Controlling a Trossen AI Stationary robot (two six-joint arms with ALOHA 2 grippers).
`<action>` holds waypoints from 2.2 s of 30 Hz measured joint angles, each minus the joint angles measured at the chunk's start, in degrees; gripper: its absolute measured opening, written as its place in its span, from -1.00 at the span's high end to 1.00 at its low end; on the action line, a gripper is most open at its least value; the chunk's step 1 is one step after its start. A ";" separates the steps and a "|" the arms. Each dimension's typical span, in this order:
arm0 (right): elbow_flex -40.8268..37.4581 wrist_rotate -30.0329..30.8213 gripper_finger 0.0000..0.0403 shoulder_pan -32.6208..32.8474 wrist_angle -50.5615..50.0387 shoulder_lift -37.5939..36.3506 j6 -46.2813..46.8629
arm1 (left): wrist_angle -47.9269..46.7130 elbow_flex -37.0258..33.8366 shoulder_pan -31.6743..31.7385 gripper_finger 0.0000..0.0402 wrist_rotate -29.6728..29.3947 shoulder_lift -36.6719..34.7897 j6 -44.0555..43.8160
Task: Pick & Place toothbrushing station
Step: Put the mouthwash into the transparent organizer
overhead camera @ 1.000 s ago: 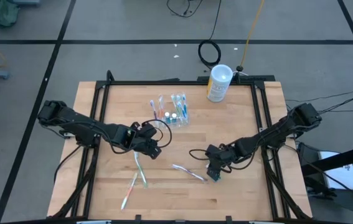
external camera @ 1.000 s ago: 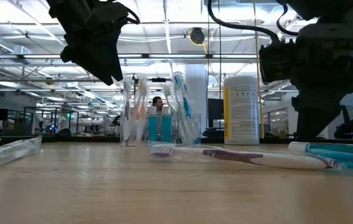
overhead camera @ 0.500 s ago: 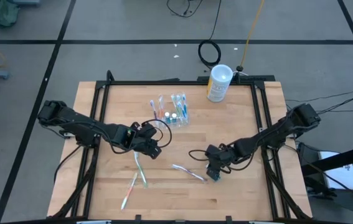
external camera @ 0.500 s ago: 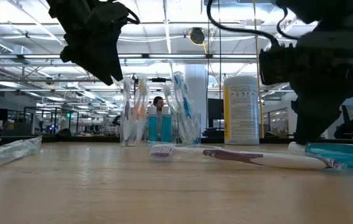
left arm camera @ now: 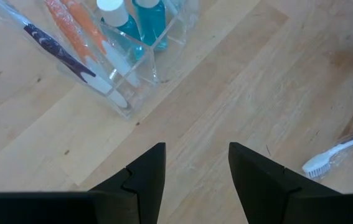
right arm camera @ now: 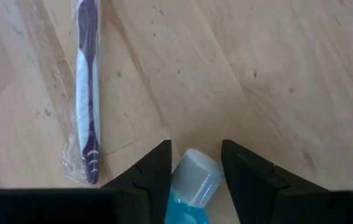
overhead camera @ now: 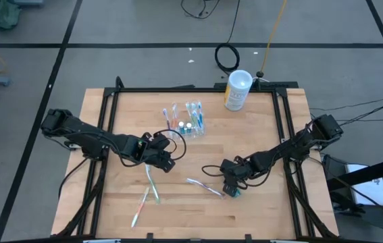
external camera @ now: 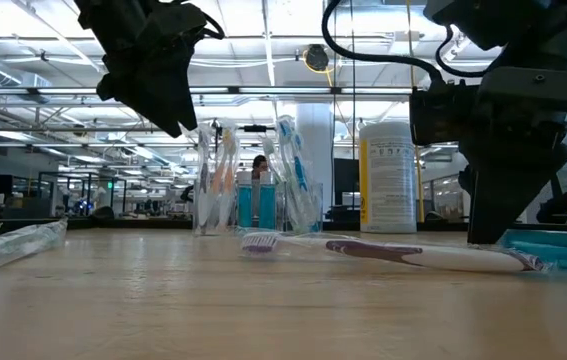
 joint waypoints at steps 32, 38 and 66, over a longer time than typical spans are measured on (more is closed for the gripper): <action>-0.35 -5.66 0.79 -6.36 5.26 -6.44 -12.26 | 0.04 0.00 -0.07 0.09 1.08 0.00 1.08; -0.32 -12.82 0.66 -5.77 5.21 -6.49 -26.19 | 0.04 0.00 -0.07 0.09 1.03 0.00 1.56; 0.35 -13.91 0.24 -2.14 -1.67 -10.18 -64.65 | 0.33 0.00 0.18 0.09 1.41 0.00 -5.47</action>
